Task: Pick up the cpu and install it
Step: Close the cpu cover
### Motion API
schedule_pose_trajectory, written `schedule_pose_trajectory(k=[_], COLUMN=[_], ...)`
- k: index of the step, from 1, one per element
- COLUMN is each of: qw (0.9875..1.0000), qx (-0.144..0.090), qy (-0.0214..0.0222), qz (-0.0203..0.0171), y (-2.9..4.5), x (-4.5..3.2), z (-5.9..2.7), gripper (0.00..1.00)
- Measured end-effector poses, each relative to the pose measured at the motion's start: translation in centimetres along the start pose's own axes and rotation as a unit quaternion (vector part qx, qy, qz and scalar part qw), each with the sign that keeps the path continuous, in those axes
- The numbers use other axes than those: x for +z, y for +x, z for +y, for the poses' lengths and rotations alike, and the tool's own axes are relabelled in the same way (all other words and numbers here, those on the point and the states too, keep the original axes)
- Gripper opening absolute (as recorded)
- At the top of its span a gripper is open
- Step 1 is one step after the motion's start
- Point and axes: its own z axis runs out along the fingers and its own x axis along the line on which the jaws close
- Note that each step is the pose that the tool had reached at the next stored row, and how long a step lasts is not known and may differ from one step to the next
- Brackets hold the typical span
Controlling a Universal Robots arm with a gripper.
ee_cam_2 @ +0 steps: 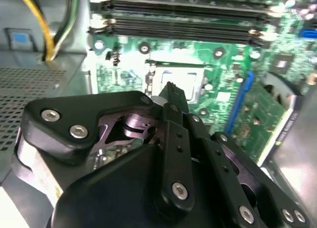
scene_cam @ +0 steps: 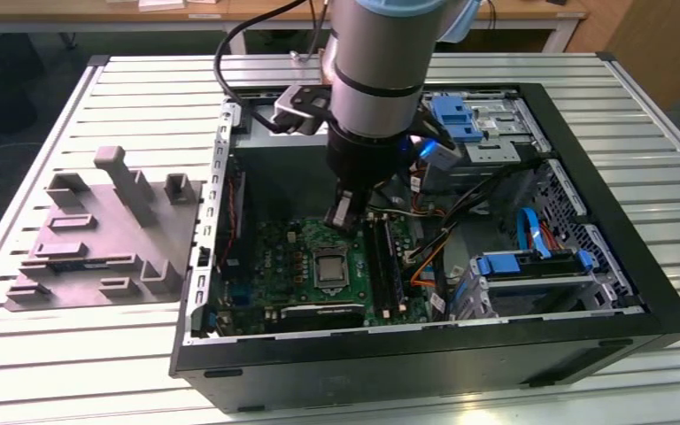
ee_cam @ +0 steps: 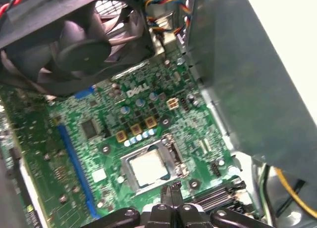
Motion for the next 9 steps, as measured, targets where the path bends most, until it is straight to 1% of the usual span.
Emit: schedule_pose_trajectory(k=[1,2,3,9], qw=[1.0000,0.9999,0.9999,0.9999], qx=[-0.001,-0.001,-0.001,-0.003], qy=[-0.0031,-0.0051,-0.0054,-0.0034], qz=[-0.0072,-0.0115,-0.0126,-0.0137], y=[0.09,0.24,0.42,1.50], x=[0.02,0.02,0.04,0.15], z=[0.04,0.08,0.11,0.25], gripper=[0.11,0.11,0.11,0.11])
